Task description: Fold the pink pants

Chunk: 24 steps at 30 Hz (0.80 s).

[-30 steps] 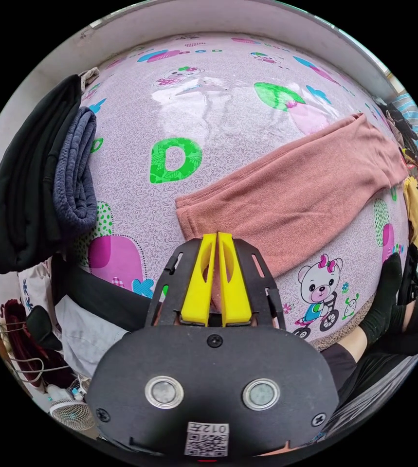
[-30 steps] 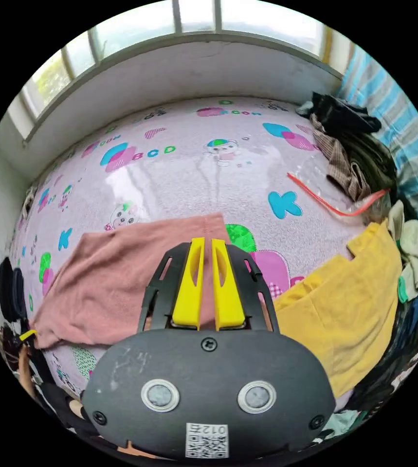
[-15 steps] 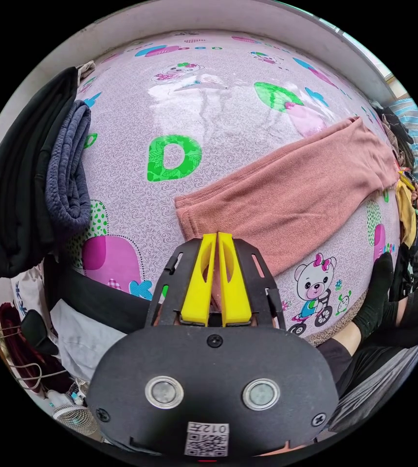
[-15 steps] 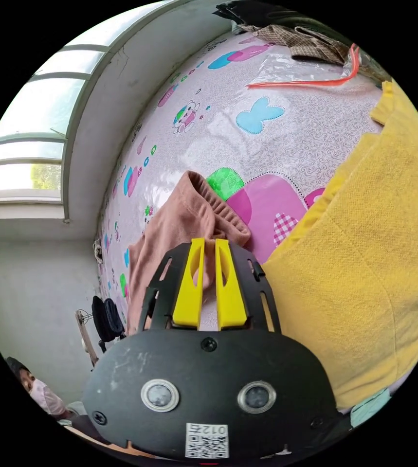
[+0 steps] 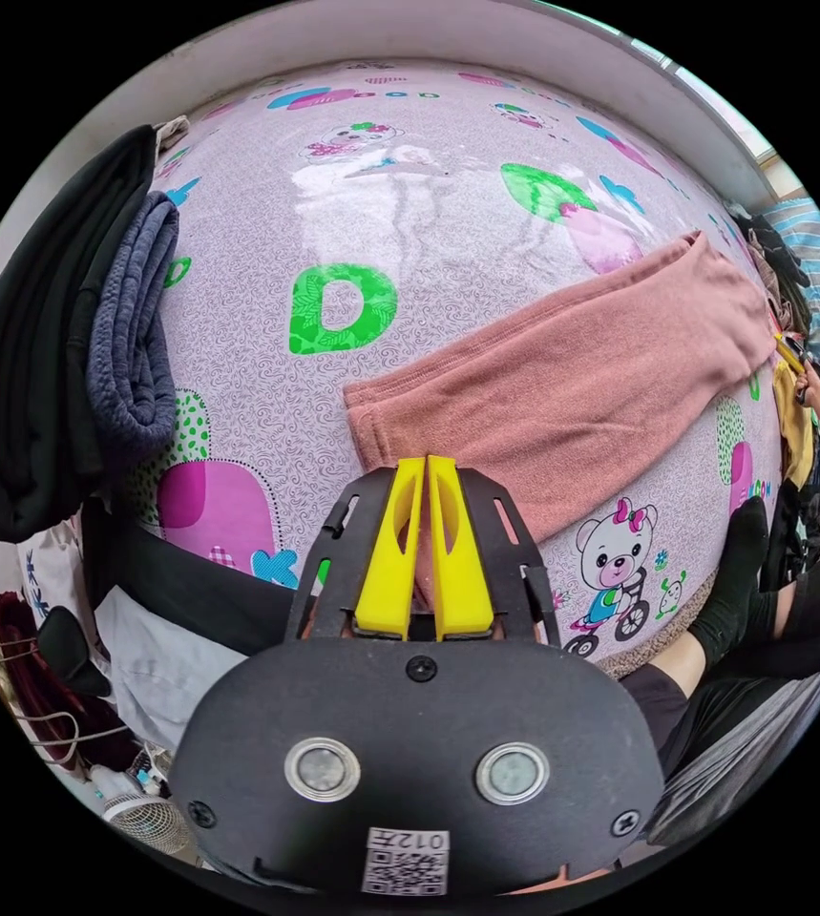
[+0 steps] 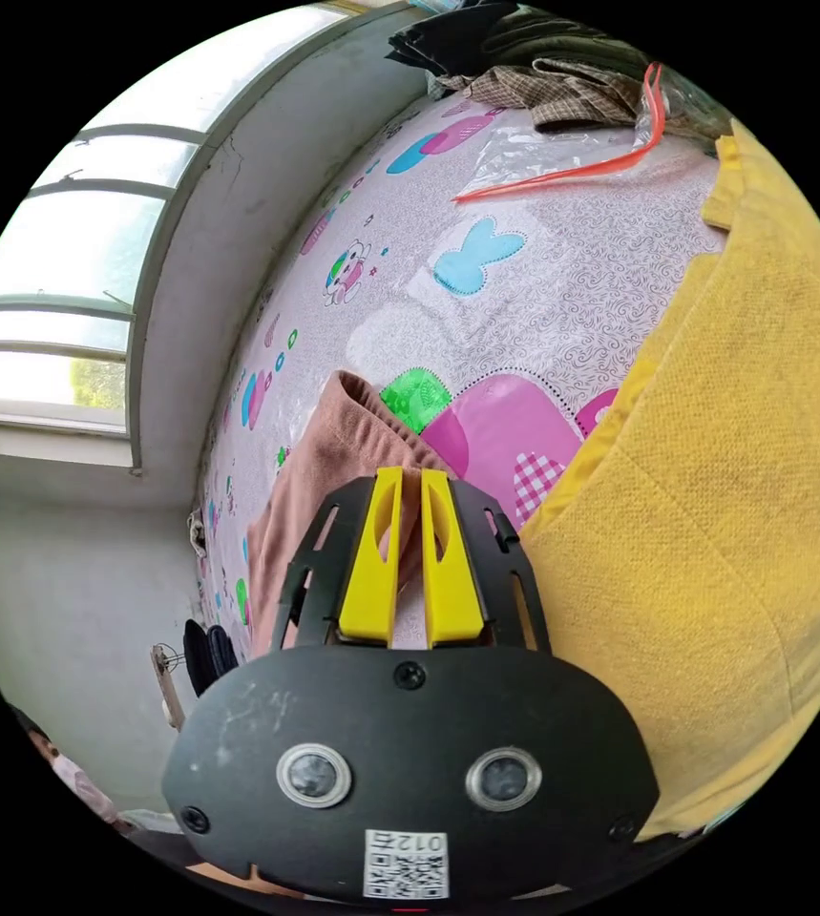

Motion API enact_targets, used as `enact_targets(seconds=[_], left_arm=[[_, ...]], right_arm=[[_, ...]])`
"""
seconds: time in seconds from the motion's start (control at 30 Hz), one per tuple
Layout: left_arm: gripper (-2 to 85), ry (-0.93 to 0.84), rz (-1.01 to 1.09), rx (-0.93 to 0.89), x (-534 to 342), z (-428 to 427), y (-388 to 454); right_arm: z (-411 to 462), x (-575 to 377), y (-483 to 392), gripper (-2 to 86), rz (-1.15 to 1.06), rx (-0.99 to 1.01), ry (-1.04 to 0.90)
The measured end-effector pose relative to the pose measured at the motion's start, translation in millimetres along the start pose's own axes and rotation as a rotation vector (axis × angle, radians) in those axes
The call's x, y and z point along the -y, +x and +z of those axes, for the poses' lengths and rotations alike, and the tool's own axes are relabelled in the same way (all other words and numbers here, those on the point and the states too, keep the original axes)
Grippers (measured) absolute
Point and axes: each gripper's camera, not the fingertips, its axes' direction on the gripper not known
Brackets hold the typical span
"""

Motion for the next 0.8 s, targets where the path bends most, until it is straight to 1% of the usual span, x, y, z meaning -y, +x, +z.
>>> enact_targets(seconds=[0.13,0.2,0.27,0.33,0.4,0.47,0.57,0.6,0.63,0.67,0.73,0.8], left_arm=[[-0.1,-0.009,0.016,0.002,2.5,2.9,3.0],[-0.1,-0.004,0.006,-0.009,1.7,5.2,3.1],[-0.1,0.001,0.003,-0.008,0.8,7.0,4.4],[-0.1,0.002,0.007,0.0,0.5,8.7,6.9],[-0.1,-0.003,0.017,0.012,1.1,11.3,10.3],[-0.1,-0.007,0.025,0.018,1.3,13.4,12.3],[-0.1,-0.01,0.038,0.024,0.5,17.2,14.5],[-0.1,-0.011,0.061,0.035,-0.1,18.8,16.7],[-0.1,-0.014,0.075,0.044,0.0,19.6,18.2],[-0.1,-0.029,0.113,0.066,1.4,21.3,22.4],[-0.1,-0.063,0.19,0.112,5.4,24.5,30.9],[-0.1,-0.104,0.271,0.155,9.5,29.6,39.2]], right_arm=[[-0.4,8.3,-2.6,6.5,-0.002,-0.05,-0.022],[-0.9,9.3,2.5,8.8,0.039,-0.054,-0.008],[2.4,9.6,14.2,12.9,0.133,-0.048,0.012],[9.7,10.4,19.6,13.3,0.154,-0.054,0.008],[20.6,13.0,22.8,12.7,0.146,-0.026,0.0],[43.1,18.4,28.8,10.1,0.149,0.035,-0.046],[57.8,23.2,30.1,6.0,0.11,-0.019,-0.015],[59.4,26.2,27.6,5.9,0.083,-0.055,-0.017],[62.1,35.5,16.2,5.5,-0.017,-0.185,-0.032],[68.5,44.3,0.0,5.4,-0.151,-0.361,-0.062],[86.8,52.4,-15.0,5.4,-0.296,-0.573,-0.117],[106.8,59.6,-10.7,5.6,-0.302,-0.591,-0.155]])
